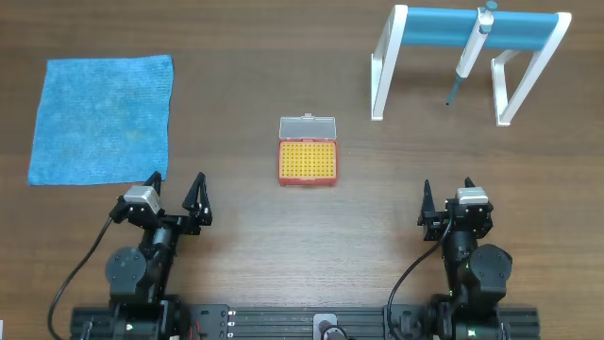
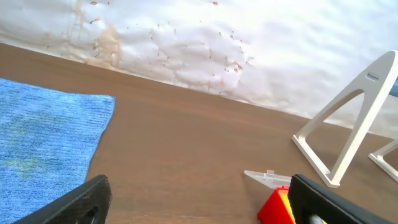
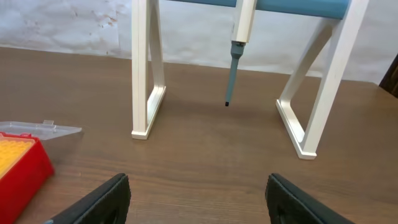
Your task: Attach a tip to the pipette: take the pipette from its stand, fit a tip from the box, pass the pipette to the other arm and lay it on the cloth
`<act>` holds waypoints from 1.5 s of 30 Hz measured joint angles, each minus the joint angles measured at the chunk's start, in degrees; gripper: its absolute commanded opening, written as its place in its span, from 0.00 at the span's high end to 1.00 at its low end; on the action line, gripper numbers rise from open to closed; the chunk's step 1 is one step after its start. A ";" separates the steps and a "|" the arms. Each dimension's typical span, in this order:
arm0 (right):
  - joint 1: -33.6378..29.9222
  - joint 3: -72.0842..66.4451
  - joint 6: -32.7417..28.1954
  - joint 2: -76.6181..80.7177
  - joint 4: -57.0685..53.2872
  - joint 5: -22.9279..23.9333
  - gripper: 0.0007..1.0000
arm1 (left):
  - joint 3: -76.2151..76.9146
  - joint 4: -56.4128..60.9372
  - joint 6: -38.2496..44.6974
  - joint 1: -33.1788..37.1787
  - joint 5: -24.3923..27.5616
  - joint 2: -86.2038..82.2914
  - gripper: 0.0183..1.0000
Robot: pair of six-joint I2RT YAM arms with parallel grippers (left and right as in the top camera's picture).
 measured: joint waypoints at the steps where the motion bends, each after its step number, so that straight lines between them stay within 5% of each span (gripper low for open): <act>1: 0.00 0.00 0.00 0.00 0.00 0.02 0.30 | 0.00 0.00 0.00 0.00 0.00 0.00 0.08; 45: 0.00 0.11 3.17 3.87 2.75 0.04 0.30 | 0.00 0.02 0.00 0.00 0.00 0.00 0.08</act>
